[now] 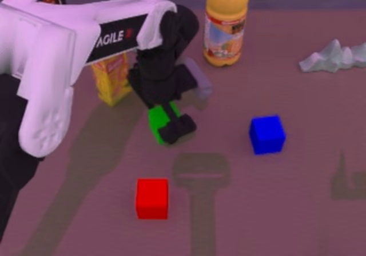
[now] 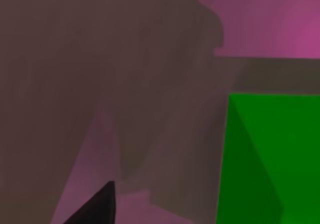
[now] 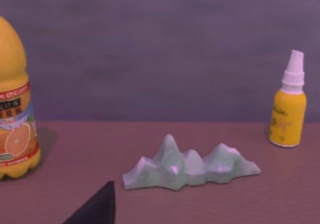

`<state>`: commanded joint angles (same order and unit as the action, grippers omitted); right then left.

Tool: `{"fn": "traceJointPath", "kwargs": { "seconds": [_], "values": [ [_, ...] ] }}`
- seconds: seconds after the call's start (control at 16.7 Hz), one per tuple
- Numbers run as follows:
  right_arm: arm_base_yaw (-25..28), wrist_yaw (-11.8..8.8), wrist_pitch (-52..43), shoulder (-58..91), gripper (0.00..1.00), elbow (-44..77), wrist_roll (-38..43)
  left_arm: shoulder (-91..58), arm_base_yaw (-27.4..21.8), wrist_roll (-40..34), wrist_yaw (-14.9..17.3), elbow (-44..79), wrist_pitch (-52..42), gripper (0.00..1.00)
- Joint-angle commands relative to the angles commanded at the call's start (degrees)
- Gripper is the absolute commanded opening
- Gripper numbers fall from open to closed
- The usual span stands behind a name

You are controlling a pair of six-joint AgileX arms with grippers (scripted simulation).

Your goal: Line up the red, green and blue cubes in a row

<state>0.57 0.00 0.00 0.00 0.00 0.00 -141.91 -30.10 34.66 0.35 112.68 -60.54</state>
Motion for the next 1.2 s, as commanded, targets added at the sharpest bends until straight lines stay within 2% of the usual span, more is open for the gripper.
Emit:
{"fn": "traceJointPath", "kwargs": {
  "seconds": [0.3, 1.08, 1.2],
  "values": [
    [0.00, 0.00, 0.00, 0.00, 1.00, 0.00, 0.00, -0.29, -0.01, 0.01, 0.00, -0.68, 0.75, 1.00],
    [0.00, 0.00, 0.00, 0.00, 1.00, 0.00, 0.00, -0.29, -0.01, 0.01, 0.00, -0.68, 0.75, 0.02],
    [0.00, 0.00, 0.00, 0.00, 1.00, 0.00, 0.00, -0.29, -0.01, 0.01, 0.00, -0.68, 0.75, 0.00]
  ]
}}
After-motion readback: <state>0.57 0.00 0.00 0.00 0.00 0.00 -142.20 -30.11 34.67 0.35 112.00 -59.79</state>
